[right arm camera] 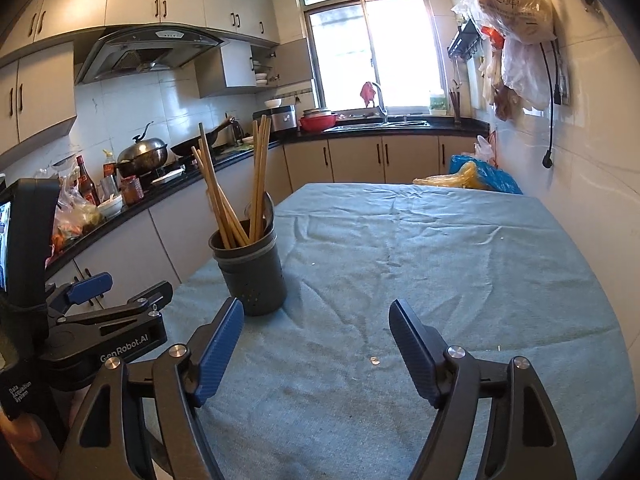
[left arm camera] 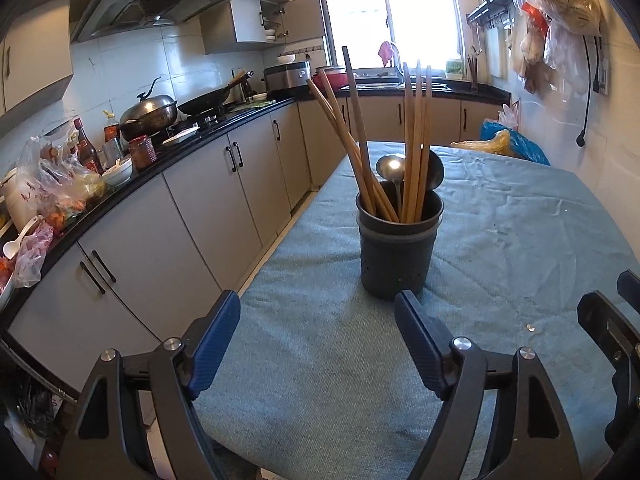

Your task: Organize utensils

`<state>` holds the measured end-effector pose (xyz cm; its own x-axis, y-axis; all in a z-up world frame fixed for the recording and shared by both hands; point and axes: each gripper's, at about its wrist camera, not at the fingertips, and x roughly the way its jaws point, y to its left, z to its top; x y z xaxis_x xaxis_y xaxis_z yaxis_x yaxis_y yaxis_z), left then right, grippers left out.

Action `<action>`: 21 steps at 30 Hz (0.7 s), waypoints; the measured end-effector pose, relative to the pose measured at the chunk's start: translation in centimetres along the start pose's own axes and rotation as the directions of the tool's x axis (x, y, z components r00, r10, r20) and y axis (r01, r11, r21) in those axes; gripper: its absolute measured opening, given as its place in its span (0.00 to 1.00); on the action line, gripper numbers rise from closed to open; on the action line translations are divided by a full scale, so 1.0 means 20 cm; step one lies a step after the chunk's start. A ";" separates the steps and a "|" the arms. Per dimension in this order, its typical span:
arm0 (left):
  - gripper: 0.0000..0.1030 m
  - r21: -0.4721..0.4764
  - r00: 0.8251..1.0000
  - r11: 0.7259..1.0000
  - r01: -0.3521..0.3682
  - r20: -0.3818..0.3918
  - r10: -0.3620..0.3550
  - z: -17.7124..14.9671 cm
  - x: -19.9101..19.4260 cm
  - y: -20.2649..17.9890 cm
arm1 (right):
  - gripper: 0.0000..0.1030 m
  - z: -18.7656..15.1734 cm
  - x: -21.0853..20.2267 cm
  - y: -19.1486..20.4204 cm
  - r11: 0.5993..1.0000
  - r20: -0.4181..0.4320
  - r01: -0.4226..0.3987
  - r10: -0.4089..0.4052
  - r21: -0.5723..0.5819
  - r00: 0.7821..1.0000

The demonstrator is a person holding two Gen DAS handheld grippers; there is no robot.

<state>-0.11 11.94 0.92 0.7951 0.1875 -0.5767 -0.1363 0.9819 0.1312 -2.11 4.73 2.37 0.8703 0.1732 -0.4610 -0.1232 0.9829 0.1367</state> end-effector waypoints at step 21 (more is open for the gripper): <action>0.77 0.010 0.999 1.000 -0.009 -0.033 0.009 -0.05 0.07 0.00 | 0.83 -0.05 0.07 0.04 1.000 -0.038 0.011 -0.011 -0.008 0.999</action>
<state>0.39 12.13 -0.68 0.7736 0.1975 -0.6021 -0.1378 0.9799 0.1444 -1.51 5.78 1.05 0.8527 0.1647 -0.4957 -0.1180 0.9852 0.1244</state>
